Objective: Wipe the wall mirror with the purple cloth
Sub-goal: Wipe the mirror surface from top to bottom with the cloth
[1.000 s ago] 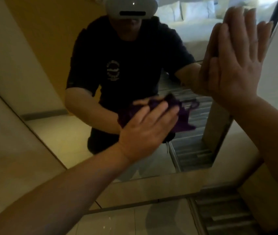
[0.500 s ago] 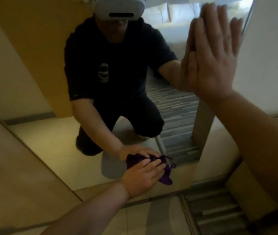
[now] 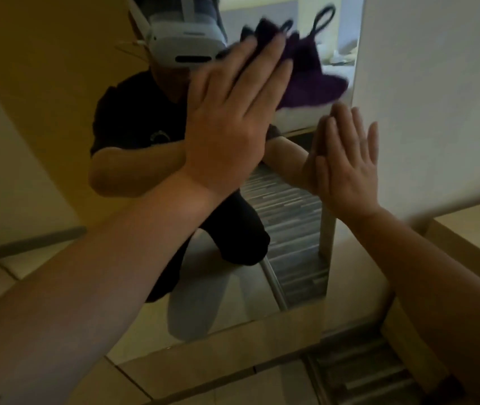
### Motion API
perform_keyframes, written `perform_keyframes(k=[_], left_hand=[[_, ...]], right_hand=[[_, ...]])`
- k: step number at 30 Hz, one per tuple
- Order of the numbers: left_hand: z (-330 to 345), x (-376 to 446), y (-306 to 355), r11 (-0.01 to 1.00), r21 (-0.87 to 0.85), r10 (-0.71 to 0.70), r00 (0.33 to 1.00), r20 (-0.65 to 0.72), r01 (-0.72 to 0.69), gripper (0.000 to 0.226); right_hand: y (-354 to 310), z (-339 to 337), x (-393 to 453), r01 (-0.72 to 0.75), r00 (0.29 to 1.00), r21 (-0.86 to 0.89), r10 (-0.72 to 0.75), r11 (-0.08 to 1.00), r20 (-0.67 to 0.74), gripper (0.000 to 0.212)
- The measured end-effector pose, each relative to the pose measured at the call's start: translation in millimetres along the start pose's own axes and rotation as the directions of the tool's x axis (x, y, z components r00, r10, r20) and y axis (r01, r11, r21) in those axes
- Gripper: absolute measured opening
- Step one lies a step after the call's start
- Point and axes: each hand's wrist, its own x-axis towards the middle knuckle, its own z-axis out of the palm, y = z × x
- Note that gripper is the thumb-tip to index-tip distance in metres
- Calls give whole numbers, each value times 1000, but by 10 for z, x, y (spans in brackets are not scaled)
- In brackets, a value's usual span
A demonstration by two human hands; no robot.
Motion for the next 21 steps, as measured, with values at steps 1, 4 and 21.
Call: perform_keyframes(k=[1, 4, 21], left_hand=[[84, 51, 30, 998, 57, 13, 1000, 20, -14, 33], [246, -82, 174, 984, 167, 56, 995, 88, -70, 36], [88, -3189, 1383, 886, -280, 456, 578, 677, -371, 50]], right_hand=[[17, 41, -33, 0, 1000, 9, 0, 1000, -1, 50], [51, 140, -41, 19, 998, 88, -14, 996, -60, 49], [104, 222, -78, 32, 996, 163, -18, 986, -83, 47]])
